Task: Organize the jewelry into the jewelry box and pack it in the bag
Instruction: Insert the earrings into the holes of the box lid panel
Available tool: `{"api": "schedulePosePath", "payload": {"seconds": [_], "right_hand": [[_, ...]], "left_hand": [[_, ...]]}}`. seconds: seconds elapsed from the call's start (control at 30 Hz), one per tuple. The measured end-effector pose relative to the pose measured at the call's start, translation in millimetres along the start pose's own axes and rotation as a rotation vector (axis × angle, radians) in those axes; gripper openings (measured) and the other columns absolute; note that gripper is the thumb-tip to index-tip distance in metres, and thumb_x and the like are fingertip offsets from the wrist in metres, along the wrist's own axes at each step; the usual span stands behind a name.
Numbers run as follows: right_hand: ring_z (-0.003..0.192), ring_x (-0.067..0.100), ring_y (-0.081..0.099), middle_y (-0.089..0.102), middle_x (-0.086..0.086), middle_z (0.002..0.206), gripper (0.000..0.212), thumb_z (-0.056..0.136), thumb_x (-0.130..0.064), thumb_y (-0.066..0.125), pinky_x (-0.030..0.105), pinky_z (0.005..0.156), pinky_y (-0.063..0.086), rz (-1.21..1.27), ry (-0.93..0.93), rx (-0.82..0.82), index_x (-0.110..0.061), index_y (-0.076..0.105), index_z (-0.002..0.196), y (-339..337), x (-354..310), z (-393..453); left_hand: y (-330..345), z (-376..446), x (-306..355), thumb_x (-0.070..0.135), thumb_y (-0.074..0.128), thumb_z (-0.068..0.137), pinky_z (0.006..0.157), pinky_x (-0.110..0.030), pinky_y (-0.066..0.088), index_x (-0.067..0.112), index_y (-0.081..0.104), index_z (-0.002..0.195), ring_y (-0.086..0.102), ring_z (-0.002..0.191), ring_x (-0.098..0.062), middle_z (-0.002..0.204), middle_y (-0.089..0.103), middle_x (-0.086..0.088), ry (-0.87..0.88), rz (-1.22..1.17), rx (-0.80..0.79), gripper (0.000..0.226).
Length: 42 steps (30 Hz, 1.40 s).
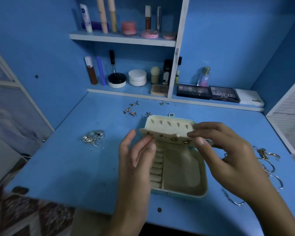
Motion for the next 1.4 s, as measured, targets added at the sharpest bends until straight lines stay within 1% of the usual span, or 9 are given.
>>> {"api": "schedulePosePath", "payload": {"seconds": [0.13, 0.23, 0.43, 0.5, 0.63, 0.7, 0.97, 1.17, 1.4], "right_hand": [[0.115, 0.008, 0.06, 0.064, -0.014, 0.116, 0.033, 0.096, -0.05, 0.047, 0.018, 0.088, 0.046, 0.023, -0.001, -0.01, -0.033, 0.075, 0.097, 0, -3, -9], [0.113, 0.008, 0.062, 0.065, -0.017, 0.114, 0.033, 0.096, -0.054, 0.044, 0.011, 0.083, 0.048, 0.068, 0.035, -0.029, -0.034, 0.067, 0.108, 0, -3, -13], [0.108, 0.008, 0.063, 0.065, -0.018, 0.113, 0.037, 0.096, -0.056, 0.04, 0.009, 0.079, 0.048, 0.078, 0.104, -0.052, -0.035, 0.067, 0.108, 0, 2, -14], [0.105, 0.008, 0.064, 0.066, -0.019, 0.11, 0.036, 0.096, -0.056, 0.039, 0.014, 0.078, 0.051, 0.083, 0.119, -0.057, -0.036, 0.067, 0.106, 0, 4, -13], [0.089, 0.018, 0.068, 0.069, -0.017, 0.102, 0.041, 0.093, -0.064, 0.038, 0.047, 0.073, 0.059, 0.071, 0.169, -0.089, -0.038, 0.07, 0.102, -2, 8, -3], [0.084, 0.017, 0.068, 0.07, -0.013, 0.094, 0.042, 0.093, -0.065, 0.041, 0.047, 0.07, 0.058, 0.044, 0.175, -0.109, -0.037, 0.071, 0.098, -3, 8, 7], [0.083, -0.006, 0.062, 0.064, -0.027, 0.079, 0.013, 0.096, -0.038, 0.059, 0.013, 0.07, 0.041, -0.189, 0.171, -0.153, -0.033, 0.067, 0.087, 15, 37, 68], [0.07, -0.001, 0.059, 0.065, -0.017, 0.079, 0.013, 0.096, -0.027, 0.061, 0.015, 0.064, 0.04, -0.258, 0.196, -0.175, -0.024, 0.07, 0.087, 42, 66, 109], [0.086, 0.018, 0.064, 0.073, 0.001, 0.096, 0.015, 0.095, -0.019, 0.061, 0.029, 0.08, 0.053, -0.35, 0.174, -0.262, -0.015, 0.076, 0.098, 77, 96, 152]], "left_hand": [[-1, -5, -1, 0.034, 0.071, 0.072, 0.105, -0.038, 0.044, 0.031, 0.047, 0.134, 0.064, 0.119, -0.014, 0.122, 0.069, -0.003, -0.065, -0.09, 0.006, 0.066], [-3, -6, -2, 0.03, 0.072, 0.072, 0.104, -0.041, 0.047, 0.028, 0.049, 0.131, 0.067, 0.113, -0.018, 0.117, 0.07, -0.007, -0.119, -0.166, 0.051, 0.064], [-5, -9, -1, 0.008, 0.063, 0.089, 0.1, -0.041, 0.05, 0.021, 0.051, 0.124, 0.07, 0.105, -0.02, 0.121, 0.065, -0.018, -0.212, -0.185, 0.088, 0.039], [-6, -9, -1, 0.005, 0.052, 0.096, 0.099, -0.04, 0.051, 0.023, 0.051, 0.125, 0.069, 0.107, -0.019, 0.123, 0.064, -0.018, -0.225, -0.154, 0.082, 0.034], [-8, -10, -3, 0.0, 0.047, 0.097, 0.097, -0.037, 0.053, 0.025, 0.052, 0.125, 0.068, 0.109, -0.015, 0.123, 0.066, -0.011, -0.235, -0.088, 0.078, 0.038], [-8, -9, -4, -0.001, 0.045, 0.098, 0.098, -0.037, 0.053, 0.024, 0.053, 0.125, 0.068, 0.108, -0.013, 0.122, 0.067, -0.008, -0.241, -0.07, 0.077, 0.038], [-6, -9, -4, -0.001, 0.043, 0.099, 0.097, -0.036, 0.053, 0.026, 0.054, 0.123, 0.071, 0.099, -0.006, 0.124, 0.066, -0.002, -0.263, -0.028, 0.071, 0.037], [-5, -10, -2, -0.001, 0.041, 0.099, 0.102, -0.039, 0.05, 0.027, 0.052, 0.125, 0.072, 0.091, -0.003, 0.12, 0.068, 0.001, -0.278, -0.018, 0.071, 0.039], [-5, -10, -2, -0.001, 0.042, 0.098, 0.098, -0.036, 0.052, 0.025, 0.053, 0.124, 0.071, 0.093, -0.003, 0.119, 0.069, 0.0, -0.269, -0.021, 0.076, 0.039]]}}
Point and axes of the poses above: each hand's wrist, its own z-axis towards the middle knuckle, its own y-axis out of the palm, x = y × z, the point moved 2 cm from there along z, towards the middle knuckle
